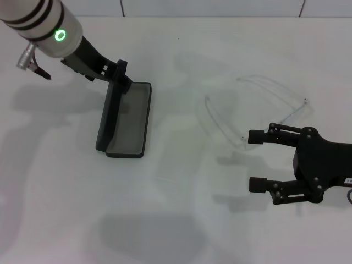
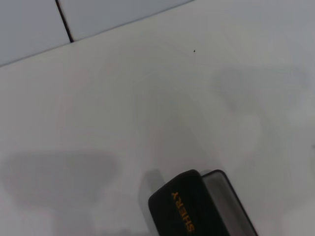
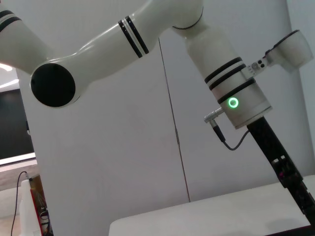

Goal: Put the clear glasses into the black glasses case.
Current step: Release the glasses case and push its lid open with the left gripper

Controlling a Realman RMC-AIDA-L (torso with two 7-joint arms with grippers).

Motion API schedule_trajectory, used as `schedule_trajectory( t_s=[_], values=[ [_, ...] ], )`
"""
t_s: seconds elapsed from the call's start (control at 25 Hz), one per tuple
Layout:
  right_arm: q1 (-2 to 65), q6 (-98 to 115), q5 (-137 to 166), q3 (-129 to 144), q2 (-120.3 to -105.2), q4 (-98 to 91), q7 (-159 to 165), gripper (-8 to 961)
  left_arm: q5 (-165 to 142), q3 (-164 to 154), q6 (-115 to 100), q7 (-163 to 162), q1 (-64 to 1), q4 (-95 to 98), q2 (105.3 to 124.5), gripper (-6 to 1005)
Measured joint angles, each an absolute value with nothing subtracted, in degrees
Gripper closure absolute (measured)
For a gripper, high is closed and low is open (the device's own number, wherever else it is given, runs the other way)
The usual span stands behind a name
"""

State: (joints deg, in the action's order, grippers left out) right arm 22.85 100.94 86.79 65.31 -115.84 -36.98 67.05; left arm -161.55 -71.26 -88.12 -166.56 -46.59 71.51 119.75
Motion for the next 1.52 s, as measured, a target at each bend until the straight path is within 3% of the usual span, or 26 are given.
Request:
schedule_trajectory(
  t_s=[0.92,1.36,1.52],
  values=[
    [23.3,100.1,86.8,65.1,-115.84,-36.2,67.0,82,-161.2,-72.9,-82.5,-163.8,-46.2,65.2,119.80,208],
    [23.6,99.9,86.8,64.9,-115.84,-36.2,67.0,82,-161.5,-73.4,-82.5,-163.5,-46.3,65.3,119.65,624],
    [23.7,99.6,86.8,64.9,-115.84,-36.2,67.0,82,-161.6,-74.0,-82.6,-161.3,-46.2,67.1,119.63,726]
  ],
)
